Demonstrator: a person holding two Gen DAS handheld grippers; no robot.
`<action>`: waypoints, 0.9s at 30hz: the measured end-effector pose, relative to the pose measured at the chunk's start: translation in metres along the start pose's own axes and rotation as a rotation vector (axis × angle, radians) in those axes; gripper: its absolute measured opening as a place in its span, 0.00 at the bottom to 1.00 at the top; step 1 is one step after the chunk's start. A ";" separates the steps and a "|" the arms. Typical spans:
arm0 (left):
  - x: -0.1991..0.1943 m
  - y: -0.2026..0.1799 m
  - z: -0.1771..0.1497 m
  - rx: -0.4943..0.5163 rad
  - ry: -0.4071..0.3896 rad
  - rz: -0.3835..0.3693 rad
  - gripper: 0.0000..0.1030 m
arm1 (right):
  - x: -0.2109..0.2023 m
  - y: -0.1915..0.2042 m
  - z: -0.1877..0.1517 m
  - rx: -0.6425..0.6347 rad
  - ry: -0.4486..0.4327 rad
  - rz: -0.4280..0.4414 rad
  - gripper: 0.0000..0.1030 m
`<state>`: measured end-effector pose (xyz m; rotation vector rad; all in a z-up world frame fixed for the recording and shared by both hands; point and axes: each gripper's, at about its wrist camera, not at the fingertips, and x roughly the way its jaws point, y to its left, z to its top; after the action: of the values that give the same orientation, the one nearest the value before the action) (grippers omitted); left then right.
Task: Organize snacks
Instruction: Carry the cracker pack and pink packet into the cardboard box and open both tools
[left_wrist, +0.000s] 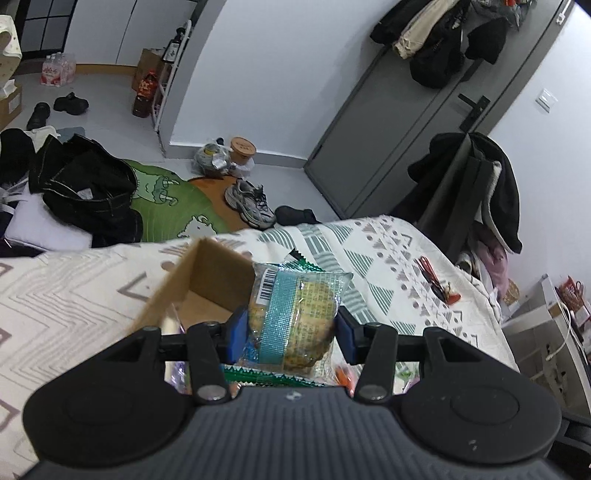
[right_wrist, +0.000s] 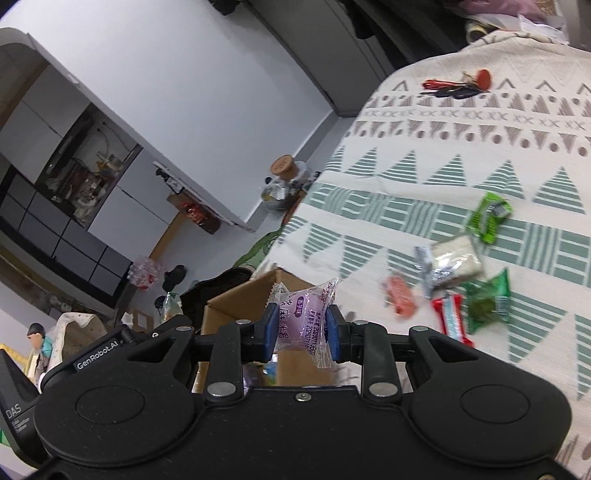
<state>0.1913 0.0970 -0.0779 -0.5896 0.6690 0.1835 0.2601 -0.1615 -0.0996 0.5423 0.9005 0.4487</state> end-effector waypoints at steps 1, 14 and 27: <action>0.000 0.002 0.003 -0.002 -0.005 0.006 0.47 | 0.002 0.003 0.000 -0.004 0.002 0.005 0.26; 0.022 0.032 0.017 -0.073 0.002 0.048 0.47 | 0.054 0.037 -0.002 -0.033 0.062 0.045 0.26; 0.047 0.051 0.019 -0.150 0.016 0.120 0.50 | 0.087 0.044 -0.001 -0.030 0.098 0.039 0.26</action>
<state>0.2208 0.1486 -0.1190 -0.6957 0.7106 0.3430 0.3007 -0.0771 -0.1261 0.5147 0.9771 0.5272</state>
